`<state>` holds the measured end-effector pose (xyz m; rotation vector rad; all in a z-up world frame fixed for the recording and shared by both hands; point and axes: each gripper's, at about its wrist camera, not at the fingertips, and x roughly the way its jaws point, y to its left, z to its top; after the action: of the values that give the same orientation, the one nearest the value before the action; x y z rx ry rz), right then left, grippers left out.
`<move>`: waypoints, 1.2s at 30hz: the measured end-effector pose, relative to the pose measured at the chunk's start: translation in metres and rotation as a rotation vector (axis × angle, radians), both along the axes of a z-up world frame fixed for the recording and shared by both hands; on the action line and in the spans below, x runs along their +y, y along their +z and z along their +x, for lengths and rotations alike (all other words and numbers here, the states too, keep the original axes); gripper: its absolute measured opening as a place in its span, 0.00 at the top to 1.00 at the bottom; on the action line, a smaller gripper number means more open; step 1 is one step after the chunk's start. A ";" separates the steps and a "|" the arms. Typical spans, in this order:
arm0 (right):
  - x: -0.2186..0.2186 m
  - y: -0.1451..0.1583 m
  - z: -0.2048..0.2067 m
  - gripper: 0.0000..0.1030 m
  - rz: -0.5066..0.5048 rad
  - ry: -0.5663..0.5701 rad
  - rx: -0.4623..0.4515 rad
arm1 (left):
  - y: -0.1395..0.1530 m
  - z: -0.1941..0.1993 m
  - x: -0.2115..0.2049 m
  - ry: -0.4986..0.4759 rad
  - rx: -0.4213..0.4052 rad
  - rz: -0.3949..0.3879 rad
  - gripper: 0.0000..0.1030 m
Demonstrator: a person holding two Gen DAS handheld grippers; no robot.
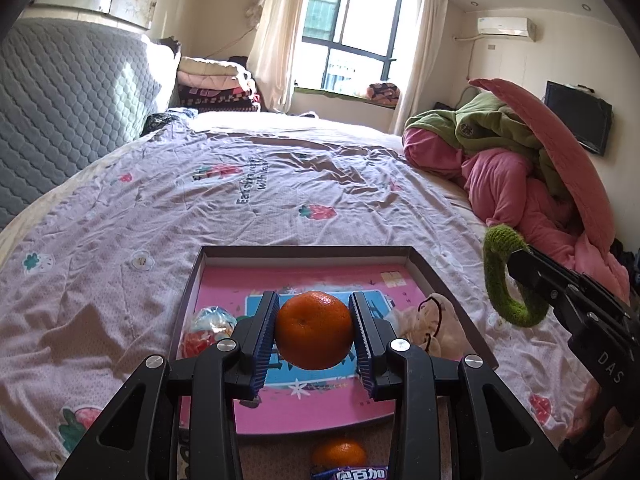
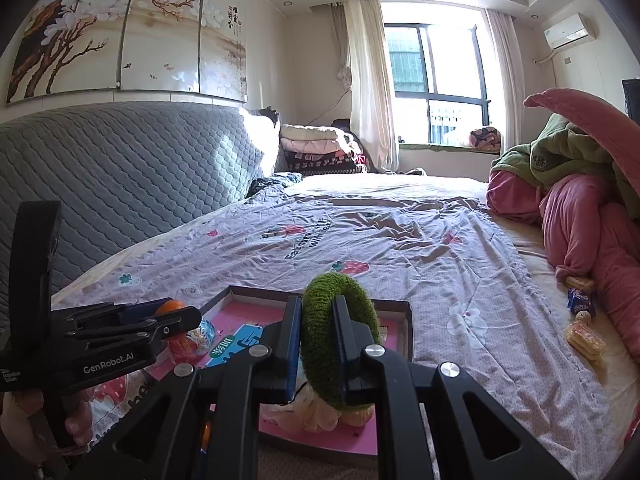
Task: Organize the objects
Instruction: 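Carry the orange with left while right carries the green ring over the tray, then lower and release the green ring into the tray with right while left holds the orange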
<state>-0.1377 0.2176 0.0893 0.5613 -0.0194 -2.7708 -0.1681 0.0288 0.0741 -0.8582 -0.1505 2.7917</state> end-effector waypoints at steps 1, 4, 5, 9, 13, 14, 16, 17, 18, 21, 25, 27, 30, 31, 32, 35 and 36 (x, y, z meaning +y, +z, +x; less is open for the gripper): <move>-0.001 0.000 -0.001 0.85 0.001 0.002 -0.001 | 0.000 -0.002 0.000 0.000 -0.001 -0.001 0.64; -0.004 0.001 -0.004 0.85 0.001 0.007 -0.001 | 0.002 -0.007 0.001 0.000 0.001 -0.002 0.64; -0.005 0.001 -0.006 0.85 0.001 0.006 -0.001 | 0.002 -0.009 0.002 -0.001 0.001 -0.004 0.64; -0.008 0.002 -0.012 0.85 0.000 0.014 0.000 | -0.001 -0.018 0.004 0.000 -0.012 0.000 0.64; -0.014 0.000 -0.020 0.85 0.000 0.027 -0.010 | -0.009 -0.028 0.006 -0.003 -0.042 0.003 0.64; -0.015 -0.002 -0.021 0.85 -0.001 0.030 -0.014 | -0.012 -0.030 0.007 -0.004 -0.050 0.002 0.64; -0.019 -0.005 -0.024 0.85 -0.002 0.036 -0.027 | -0.018 -0.034 0.009 -0.007 -0.070 -0.001 0.64; -0.020 -0.008 -0.025 0.85 -0.003 0.040 -0.034 | -0.021 -0.035 0.010 -0.011 -0.079 -0.003 0.64; -0.022 -0.010 -0.026 0.85 -0.004 0.043 -0.038 | -0.024 -0.036 0.011 -0.016 -0.088 -0.007 0.64; -0.026 -0.014 -0.027 0.85 -0.009 0.059 -0.054 | -0.031 -0.038 0.015 -0.028 -0.105 -0.030 0.64; -0.028 -0.018 -0.029 0.85 -0.039 0.087 -0.080 | -0.039 -0.039 0.018 -0.037 -0.125 -0.059 0.64; -0.029 -0.021 -0.030 0.85 -0.038 0.089 -0.093 | -0.043 -0.040 0.018 -0.037 -0.133 -0.065 0.64; -0.031 -0.025 -0.032 0.85 -0.029 0.093 -0.111 | -0.047 -0.041 0.018 -0.040 -0.143 -0.074 0.64; -0.032 -0.027 -0.032 0.85 -0.023 0.096 -0.120 | -0.048 -0.041 0.019 -0.041 -0.144 -0.077 0.64; -0.033 -0.029 -0.033 0.85 -0.014 0.095 -0.124 | -0.049 -0.041 0.020 -0.045 -0.148 -0.081 0.64; -0.036 -0.034 -0.034 0.85 0.033 0.087 -0.137 | -0.053 -0.042 0.023 -0.055 -0.158 -0.085 0.64; -0.037 -0.035 -0.034 0.85 0.044 0.086 -0.142 | -0.054 -0.041 0.024 -0.059 -0.159 -0.089 0.64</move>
<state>-0.1720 0.1802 0.0541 0.7513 0.0329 -2.6490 -0.2096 0.0533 0.0199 -1.0882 -0.0256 2.6913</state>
